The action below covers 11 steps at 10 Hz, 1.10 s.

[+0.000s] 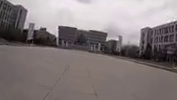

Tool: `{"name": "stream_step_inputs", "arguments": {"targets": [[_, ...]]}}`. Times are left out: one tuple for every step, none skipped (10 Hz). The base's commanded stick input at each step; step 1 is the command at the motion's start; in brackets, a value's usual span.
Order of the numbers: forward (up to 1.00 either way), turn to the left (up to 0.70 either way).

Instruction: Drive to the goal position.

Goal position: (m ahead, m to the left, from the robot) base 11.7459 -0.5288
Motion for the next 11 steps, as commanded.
{"name": "stream_step_inputs", "arguments": {"targets": [[0.60, 0.01], [0.60, 0.01], [0.60, 0.01], [0.60, 0.01], [0.60, 0.01], [0.60, 0.01], [0.60, 0.01], [0.60, 0.01], [0.60, 0.01], [0.60, 0.01], [0.60, 0.01]]}}
